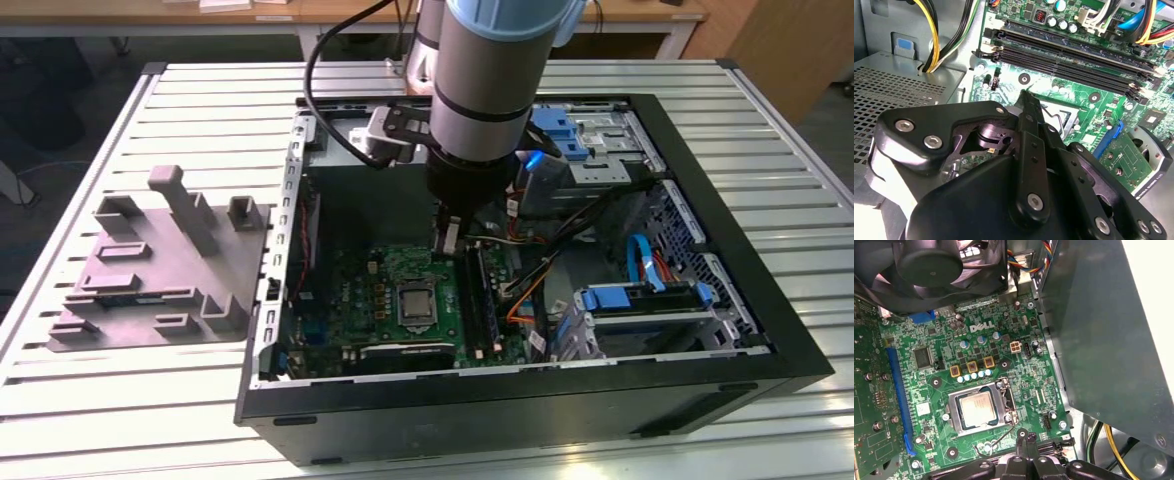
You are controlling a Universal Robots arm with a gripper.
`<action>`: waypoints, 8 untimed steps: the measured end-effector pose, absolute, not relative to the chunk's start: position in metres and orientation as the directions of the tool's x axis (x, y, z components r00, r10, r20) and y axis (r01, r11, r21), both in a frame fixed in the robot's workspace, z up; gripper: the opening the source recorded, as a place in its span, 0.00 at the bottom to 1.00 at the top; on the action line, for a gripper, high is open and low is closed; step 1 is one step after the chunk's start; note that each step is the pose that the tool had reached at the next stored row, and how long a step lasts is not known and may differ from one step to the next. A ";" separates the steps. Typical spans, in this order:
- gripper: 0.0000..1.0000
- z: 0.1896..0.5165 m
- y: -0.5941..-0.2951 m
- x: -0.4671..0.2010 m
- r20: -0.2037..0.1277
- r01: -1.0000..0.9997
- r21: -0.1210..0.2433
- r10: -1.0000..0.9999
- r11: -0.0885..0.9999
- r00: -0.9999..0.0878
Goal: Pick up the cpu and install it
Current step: 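Install the first cpu locking lever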
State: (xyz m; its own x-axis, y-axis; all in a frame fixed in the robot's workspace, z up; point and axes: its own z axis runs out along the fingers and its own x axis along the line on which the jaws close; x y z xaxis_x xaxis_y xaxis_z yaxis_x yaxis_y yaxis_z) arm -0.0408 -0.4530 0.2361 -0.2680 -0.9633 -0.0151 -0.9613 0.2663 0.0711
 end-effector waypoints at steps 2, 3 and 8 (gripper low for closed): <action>0.11 0.236 -0.453 -0.041 -0.015 -0.961 0.071 -0.963 0.266 -0.268; 0.11 0.236 -0.453 -0.041 -0.015 -0.961 0.071 -0.963 0.266 -0.268; 0.11 0.236 -0.455 -0.043 -0.015 -0.964 0.071 -0.966 0.257 -0.259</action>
State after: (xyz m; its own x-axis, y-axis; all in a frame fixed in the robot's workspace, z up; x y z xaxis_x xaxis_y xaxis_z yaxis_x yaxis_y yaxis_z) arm -0.0426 -0.4552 0.2361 -0.2588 -0.9658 -0.0150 -0.9638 0.2571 0.0710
